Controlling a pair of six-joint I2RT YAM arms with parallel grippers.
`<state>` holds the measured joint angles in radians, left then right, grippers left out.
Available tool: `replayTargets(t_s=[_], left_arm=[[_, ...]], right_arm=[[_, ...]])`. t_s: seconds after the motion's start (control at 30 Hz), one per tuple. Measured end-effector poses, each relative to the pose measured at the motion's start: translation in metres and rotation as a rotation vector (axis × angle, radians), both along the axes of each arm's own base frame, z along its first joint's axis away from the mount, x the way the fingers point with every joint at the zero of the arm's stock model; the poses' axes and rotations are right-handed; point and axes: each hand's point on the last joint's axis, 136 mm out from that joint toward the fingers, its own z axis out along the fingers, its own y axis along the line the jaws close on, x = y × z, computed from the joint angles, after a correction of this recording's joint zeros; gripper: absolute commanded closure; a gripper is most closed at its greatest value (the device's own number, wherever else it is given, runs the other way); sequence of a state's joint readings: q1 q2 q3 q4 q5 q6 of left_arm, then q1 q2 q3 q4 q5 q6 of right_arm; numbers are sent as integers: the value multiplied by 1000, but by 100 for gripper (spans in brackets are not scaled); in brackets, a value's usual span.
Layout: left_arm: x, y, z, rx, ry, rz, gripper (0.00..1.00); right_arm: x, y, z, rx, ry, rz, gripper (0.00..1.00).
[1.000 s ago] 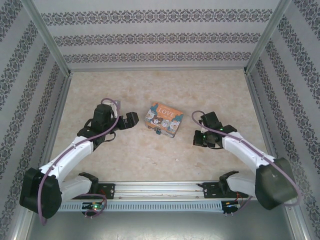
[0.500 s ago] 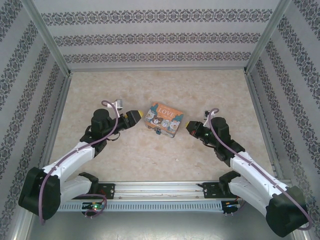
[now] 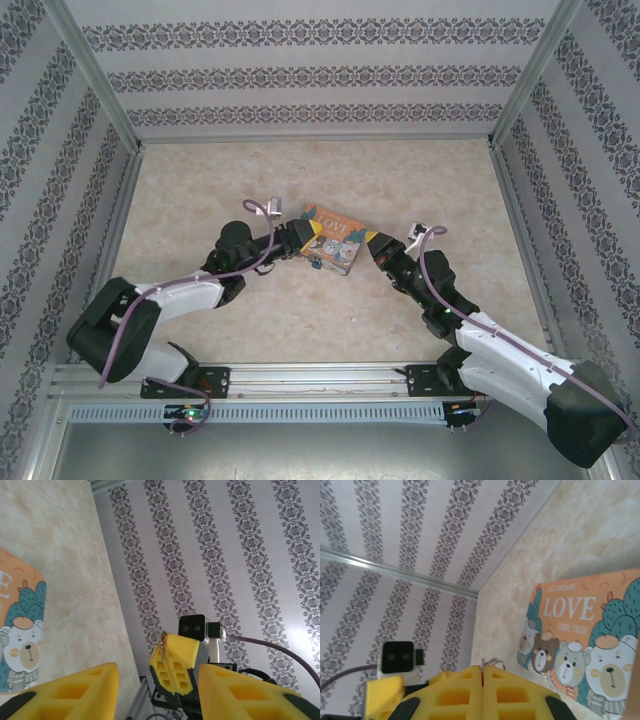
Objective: Unlock a padlock with a key
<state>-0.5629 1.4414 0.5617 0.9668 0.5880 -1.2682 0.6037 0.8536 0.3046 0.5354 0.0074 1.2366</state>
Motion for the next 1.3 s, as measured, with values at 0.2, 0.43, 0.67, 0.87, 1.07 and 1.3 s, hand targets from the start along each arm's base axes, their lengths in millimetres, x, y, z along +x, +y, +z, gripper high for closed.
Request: replayTargets(t_s=[0.2,0.43,0.67,0.87,1.07,1.3], left_arm=[[0,-23,-8,-41,34,-39,57],[-4,-44,-5,-80,39,-77,61],[-9,-57,-1,-90,32,-108,64],[-11,-64,7,-94,15,-122,65],[-11,-65,-2,-59,30,-121,65],[-10,-65,-7,-44,41,-116,65]], right_arm=[[2,2,7,55,-4,-24,99],[5,7,1,65,16,-25,99],[6,12,-4,59,29,-21,99],[6,15,-2,60,27,-12,99],[9,18,15,85,-5,-8,99],[6,22,16,88,-8,2,99]])
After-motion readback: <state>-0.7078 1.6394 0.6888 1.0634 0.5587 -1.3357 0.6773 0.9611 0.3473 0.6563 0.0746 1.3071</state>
